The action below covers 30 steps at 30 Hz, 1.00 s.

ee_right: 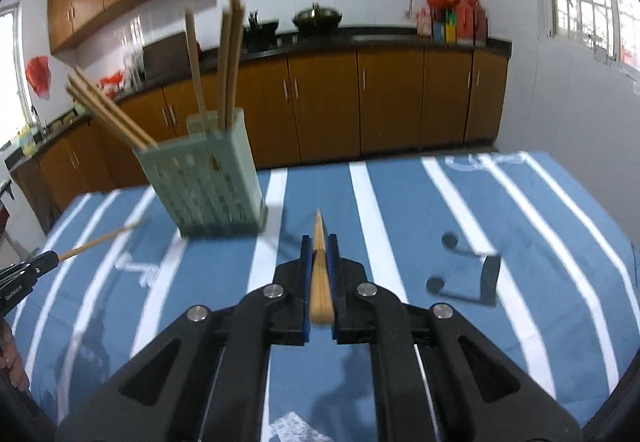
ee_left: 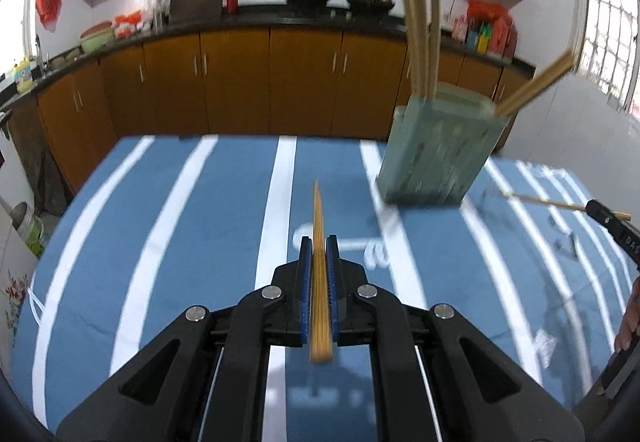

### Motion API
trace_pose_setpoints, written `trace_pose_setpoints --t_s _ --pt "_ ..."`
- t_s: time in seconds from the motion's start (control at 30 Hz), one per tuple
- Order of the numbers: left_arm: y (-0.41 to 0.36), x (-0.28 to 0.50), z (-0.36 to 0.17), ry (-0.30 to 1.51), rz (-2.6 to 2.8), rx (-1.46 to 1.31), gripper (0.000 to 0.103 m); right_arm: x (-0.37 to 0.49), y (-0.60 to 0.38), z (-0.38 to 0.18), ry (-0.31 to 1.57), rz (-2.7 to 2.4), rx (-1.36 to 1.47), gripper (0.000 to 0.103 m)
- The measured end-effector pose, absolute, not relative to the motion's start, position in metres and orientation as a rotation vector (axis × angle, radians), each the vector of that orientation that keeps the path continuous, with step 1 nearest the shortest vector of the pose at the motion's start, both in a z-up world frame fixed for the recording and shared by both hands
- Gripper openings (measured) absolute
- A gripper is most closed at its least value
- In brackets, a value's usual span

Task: Organize utensils
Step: 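Lift the chopsticks with both tools and carry them above the holder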

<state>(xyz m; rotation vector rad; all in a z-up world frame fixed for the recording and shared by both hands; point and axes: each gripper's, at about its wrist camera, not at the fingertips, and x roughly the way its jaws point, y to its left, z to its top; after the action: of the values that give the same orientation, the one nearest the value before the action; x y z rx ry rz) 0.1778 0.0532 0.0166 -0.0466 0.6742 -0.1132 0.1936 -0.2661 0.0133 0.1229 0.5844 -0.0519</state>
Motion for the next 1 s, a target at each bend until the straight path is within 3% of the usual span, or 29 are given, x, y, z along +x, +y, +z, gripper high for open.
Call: trace_pose_setpoints --t_s 0.53,1.0 --pt "0.048 0.175 0.073 0.543 -0.165 -0.057 0.007 0.186 -0.265 0.068 0.443 -0.02 0.128 0.008" --pt "0.01 0.172 0.152 0.357 -0.293 -0.042 0.007 0.173 -0.256 0.177 0.264 0.213 0.223 0.008"
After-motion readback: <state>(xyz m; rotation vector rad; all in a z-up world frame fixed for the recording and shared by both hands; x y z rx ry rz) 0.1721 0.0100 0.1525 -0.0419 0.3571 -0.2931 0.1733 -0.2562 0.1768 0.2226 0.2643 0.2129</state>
